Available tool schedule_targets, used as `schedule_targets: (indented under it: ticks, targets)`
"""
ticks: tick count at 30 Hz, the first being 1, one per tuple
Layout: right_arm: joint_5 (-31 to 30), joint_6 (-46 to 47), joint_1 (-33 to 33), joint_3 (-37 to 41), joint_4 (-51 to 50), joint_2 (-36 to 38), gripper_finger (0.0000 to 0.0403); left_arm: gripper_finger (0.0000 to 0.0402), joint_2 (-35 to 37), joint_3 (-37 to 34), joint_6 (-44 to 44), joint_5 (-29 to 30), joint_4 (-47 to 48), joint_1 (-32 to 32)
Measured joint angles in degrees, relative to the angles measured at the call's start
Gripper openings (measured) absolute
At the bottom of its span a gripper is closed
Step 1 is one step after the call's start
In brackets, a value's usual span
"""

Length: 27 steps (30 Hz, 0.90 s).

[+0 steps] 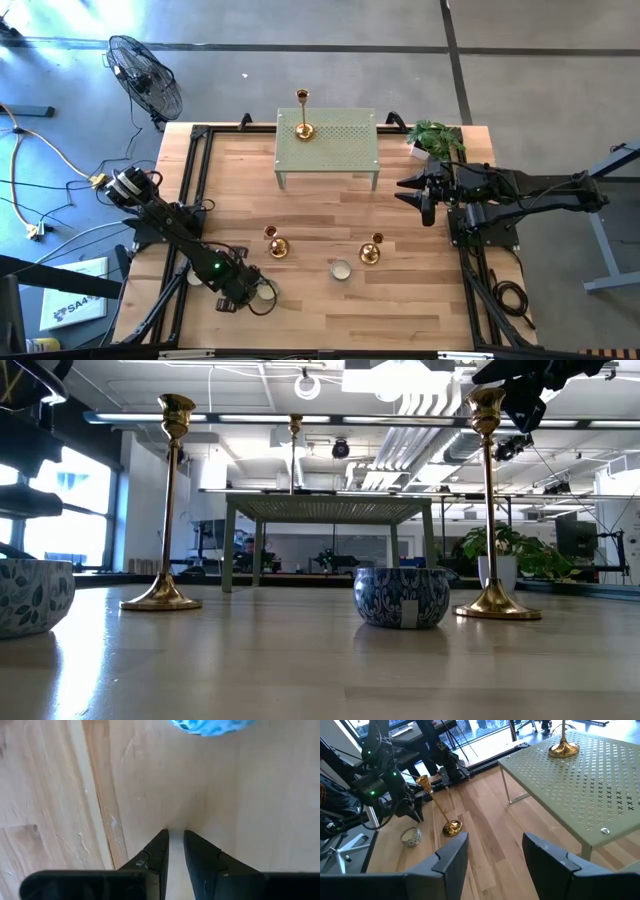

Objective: Pick & Place candle stick holders
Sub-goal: Put the left blue scented candle on the shelf

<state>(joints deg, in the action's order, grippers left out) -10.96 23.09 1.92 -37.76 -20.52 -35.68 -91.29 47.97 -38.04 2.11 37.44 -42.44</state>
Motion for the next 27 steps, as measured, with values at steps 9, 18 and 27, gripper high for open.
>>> schedule_targets:
  ticks: [9,18,27]
  targets:
    - [0.00,0.00,0.01,0.00,0.10,0.00,0.0181,0.0056,0.02,0.00,-1.27,1.65,0.04,-0.01]
    - [-0.26,0.02,0.01,-0.01,0.12,0.00,0.0181,0.0089,0.04,0.02,-3.04,1.15,0.82,0.03]
    - [-1.99,0.02,-0.01,-0.02,0.16,0.00,0.0181,0.0135,0.05,0.09,-2.85,-0.46,0.55,0.04]
